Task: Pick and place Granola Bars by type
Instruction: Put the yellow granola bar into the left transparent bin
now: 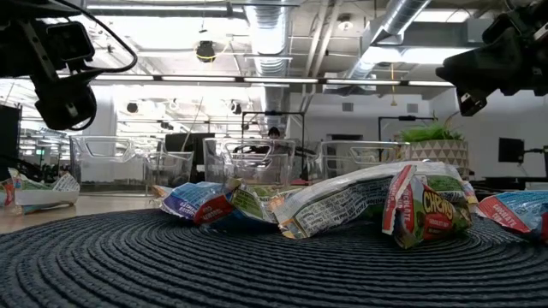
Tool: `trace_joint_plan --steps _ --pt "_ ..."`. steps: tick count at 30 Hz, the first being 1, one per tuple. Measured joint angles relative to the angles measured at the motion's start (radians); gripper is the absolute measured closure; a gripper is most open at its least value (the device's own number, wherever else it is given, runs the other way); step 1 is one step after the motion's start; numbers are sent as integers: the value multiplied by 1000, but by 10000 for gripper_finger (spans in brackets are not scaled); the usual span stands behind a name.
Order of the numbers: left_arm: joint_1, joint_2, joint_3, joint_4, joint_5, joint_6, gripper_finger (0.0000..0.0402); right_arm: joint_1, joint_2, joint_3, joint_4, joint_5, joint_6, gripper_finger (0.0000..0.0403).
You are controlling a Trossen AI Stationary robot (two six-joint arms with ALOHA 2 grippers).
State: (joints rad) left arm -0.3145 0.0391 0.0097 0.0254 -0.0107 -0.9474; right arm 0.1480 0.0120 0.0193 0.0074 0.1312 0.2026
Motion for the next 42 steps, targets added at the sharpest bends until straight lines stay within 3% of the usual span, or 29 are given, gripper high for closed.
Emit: trace_joint_plan --steps 4,11,16,24,33,42 --pt "0 0 2 -2 -25 0 127 0 0 0 0 0 0 326" --pt "0 71 110 -187 -115 128 127 0 0 0 0 0 0 326" --pt "0 191 203 -272 -163 205 127 0 0 0 0 0 0 326" --pt "0 460 331 -354 -118 273 127 0 0 0 0 0 0 326" --pt "0 761 518 -552 -130 133 127 0 0 0 0 0 0 326" --pt "0 974 685 -766 -131 12 127 0 0 0 0 0 0 326"
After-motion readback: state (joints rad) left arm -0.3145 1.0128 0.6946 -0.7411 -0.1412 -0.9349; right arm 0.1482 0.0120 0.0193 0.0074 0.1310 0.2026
